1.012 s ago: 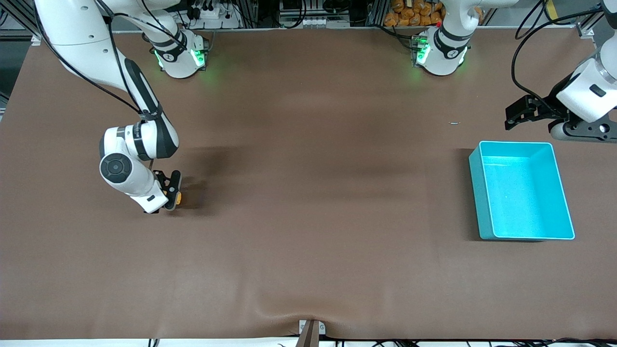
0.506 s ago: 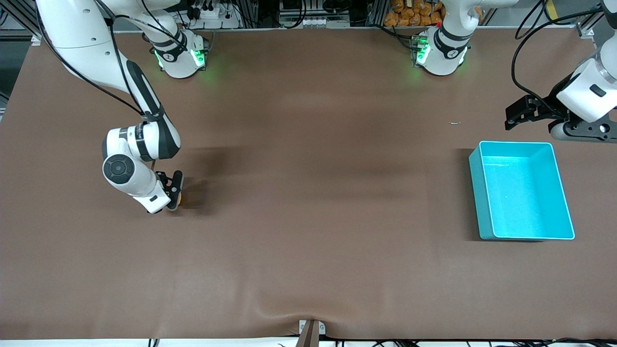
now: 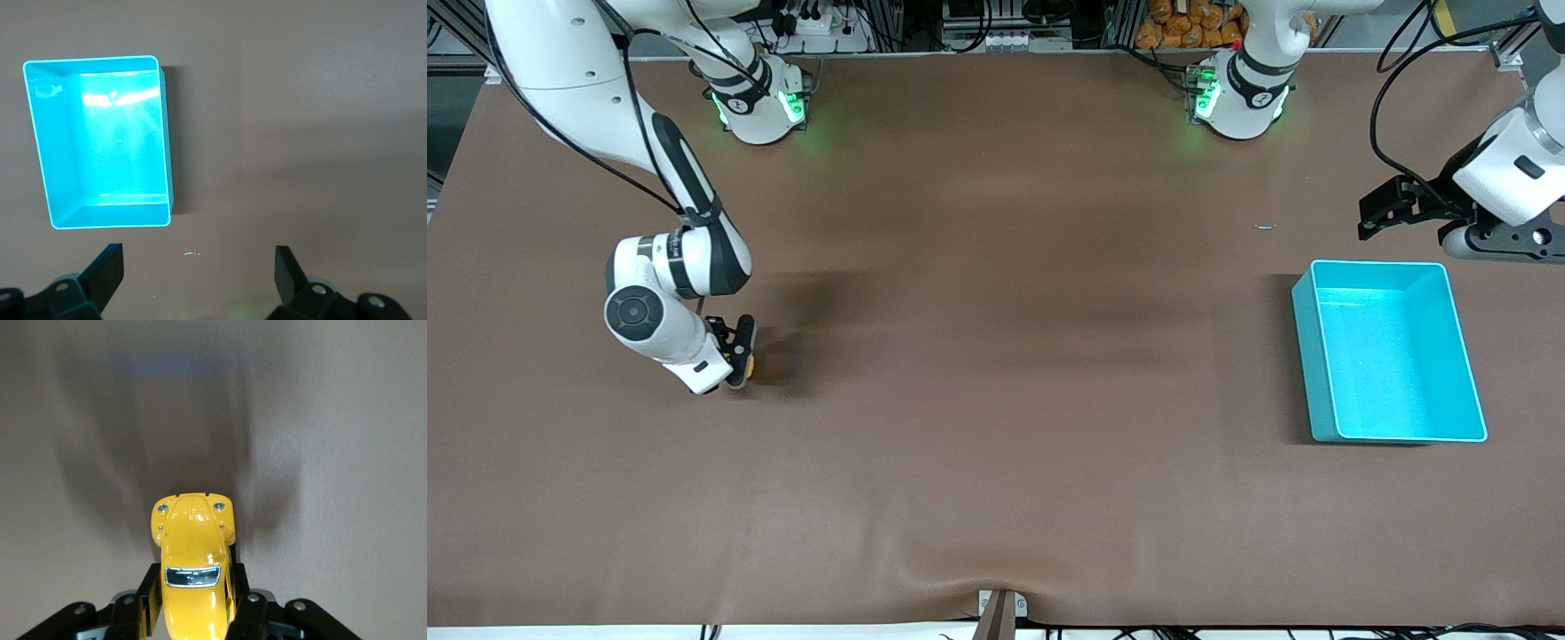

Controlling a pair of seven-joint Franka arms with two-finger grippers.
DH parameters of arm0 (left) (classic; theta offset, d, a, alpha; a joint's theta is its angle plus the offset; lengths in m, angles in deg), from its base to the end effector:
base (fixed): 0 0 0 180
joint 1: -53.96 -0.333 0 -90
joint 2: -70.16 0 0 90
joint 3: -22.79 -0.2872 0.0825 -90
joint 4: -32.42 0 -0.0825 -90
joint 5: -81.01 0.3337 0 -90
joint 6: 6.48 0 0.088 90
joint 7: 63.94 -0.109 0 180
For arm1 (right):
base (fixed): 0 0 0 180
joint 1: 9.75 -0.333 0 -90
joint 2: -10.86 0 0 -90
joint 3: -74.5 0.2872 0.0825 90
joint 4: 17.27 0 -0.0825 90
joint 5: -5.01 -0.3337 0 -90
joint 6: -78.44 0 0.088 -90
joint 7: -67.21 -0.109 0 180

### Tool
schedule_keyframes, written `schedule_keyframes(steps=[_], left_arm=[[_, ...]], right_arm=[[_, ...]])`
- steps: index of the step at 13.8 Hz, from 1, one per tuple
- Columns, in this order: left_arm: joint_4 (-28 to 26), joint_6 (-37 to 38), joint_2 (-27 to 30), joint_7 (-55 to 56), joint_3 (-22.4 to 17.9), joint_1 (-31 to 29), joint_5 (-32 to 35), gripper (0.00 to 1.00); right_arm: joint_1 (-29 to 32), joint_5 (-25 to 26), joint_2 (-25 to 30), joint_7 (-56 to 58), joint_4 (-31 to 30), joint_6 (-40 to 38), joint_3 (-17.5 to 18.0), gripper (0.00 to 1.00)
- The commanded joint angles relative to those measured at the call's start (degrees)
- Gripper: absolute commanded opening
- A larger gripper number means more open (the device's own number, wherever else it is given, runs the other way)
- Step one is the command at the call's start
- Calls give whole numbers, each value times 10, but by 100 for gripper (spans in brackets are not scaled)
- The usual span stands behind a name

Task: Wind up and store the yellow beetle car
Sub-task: 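Drag the held car backward along the table with the right gripper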

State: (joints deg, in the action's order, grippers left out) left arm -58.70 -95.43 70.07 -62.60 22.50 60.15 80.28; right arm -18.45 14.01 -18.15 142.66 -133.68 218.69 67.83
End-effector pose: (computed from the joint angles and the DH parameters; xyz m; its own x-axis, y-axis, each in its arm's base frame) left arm 0.4991 -0.0530 0.5831 0.9960 -0.0797 -0.0397 -0.0792 -0.9968 0.0118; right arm 0.5467 0.0196 0.2016 0.0749 0.9835 -0.1649 0.9945 -0.0858 -0.0597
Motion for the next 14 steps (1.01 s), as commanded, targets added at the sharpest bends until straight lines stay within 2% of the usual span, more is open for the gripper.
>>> schedule_keyframes(steps=[1,14], left_arm=[[8,-2,-1,-1,2,2,9,100],[8,22,21,-2,3,5,6,100]], right_arm=[[28,-13,-15,35,11,2,9,24],[95,-13,-38,108,18,29,10,24]])
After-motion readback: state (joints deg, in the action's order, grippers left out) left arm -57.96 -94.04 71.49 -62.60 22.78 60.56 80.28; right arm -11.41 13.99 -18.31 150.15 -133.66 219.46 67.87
